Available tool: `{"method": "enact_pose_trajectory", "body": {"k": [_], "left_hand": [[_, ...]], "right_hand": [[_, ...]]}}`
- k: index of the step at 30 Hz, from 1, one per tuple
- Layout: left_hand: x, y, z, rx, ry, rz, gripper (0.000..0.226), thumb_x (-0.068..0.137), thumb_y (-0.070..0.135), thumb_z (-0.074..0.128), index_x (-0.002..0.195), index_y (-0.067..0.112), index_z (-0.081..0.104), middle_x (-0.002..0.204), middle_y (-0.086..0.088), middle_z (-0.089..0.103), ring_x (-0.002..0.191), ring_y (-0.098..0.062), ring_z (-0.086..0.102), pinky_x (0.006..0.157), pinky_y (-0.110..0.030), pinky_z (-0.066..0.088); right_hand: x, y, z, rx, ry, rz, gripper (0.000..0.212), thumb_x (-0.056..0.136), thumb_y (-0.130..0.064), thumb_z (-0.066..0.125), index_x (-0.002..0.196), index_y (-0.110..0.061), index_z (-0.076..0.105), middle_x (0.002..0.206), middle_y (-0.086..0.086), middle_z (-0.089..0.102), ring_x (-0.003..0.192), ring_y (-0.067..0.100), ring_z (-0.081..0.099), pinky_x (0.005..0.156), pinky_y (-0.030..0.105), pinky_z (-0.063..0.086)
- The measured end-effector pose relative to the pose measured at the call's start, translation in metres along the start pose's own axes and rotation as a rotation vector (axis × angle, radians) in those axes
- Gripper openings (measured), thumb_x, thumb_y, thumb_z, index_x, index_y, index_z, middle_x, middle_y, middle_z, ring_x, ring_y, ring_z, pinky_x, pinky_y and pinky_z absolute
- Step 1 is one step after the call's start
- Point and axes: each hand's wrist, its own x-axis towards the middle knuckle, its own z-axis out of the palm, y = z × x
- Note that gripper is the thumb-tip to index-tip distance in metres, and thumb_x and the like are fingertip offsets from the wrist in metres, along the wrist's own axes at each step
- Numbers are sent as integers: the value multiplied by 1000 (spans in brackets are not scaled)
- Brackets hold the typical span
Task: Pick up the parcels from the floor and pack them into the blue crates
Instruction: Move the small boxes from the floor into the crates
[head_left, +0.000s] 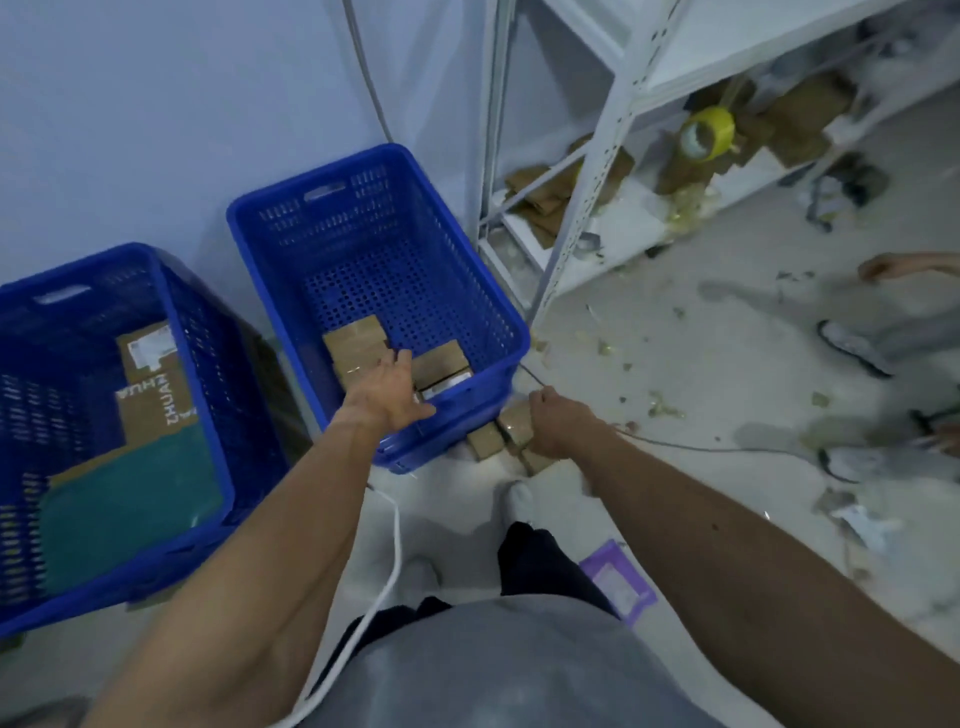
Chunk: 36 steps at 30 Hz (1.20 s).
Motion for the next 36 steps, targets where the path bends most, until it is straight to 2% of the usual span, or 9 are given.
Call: {"method": "enact_pose_trajectory", "body": {"k": [4,7,11,13,17,21,27,32,36], "left_hand": [[-24,4,18,72,-16,139,83,82,56,71,139,8,35,138,-14,44,117,-34,53,88,-44,48],[-36,6,31,130,-60,210,87,82,57,71,142,7,34,137,-16,46,117,-35,53,92,-46,49],[-47,23,40,194,-97,305,92,84,57,70,146,5,27,141,-17,43,123,-34,50,94,-44,48],[-50,37,43,223,-105,357,92,85,55,69,148,5,25,145,-17,38,125,-33,48,95,-42,47],[-50,70,56,291,-117,455,89,85,54,68,147,6,27,146,-17,38,127,-33,48,99,-43,48],[-43,109,73,397,-128,553,90,83,60,67,145,6,30,141,-18,42,122,-33,51,98,-43,48],[-39,183,91,423,-224,665,84,80,51,72,141,9,33,134,-17,48,114,-34,55,91,-44,50],[-36,243,102,479,-251,718,91,80,53,72,146,7,28,142,-17,44,126,-34,48,99,-45,46],[-31,278,111,531,-270,739,95,81,52,72,148,7,23,145,-19,41,128,-36,47,102,-44,42]], "right_hand": [[-41,-8,36,105,-11,145,60,96,-23,49,148,-3,28,147,19,38,126,35,49,99,39,41],[-73,-16,60,163,19,176,56,99,-23,48,147,-1,31,145,19,42,128,33,48,100,36,39],[-102,-9,95,220,-34,284,69,92,-31,57,149,-7,27,152,16,32,131,33,44,100,42,44],[-116,0,110,248,-58,321,66,90,-32,57,146,-8,33,149,16,34,128,33,47,96,43,47],[-144,18,136,323,-33,412,59,88,-31,59,139,-9,40,137,14,44,117,33,56,91,41,49],[-163,40,162,407,-16,483,58,89,-36,59,140,-14,42,135,11,45,118,31,55,94,40,47],[-184,75,207,516,-23,579,51,92,-33,57,136,-12,44,131,12,46,118,31,54,94,40,47],[-189,108,235,619,-33,601,53,91,-36,57,137,-12,44,130,12,46,118,32,54,93,38,45],[-183,135,253,695,-12,616,56,91,-38,59,139,-13,45,131,11,47,118,32,55,98,38,46]]}}
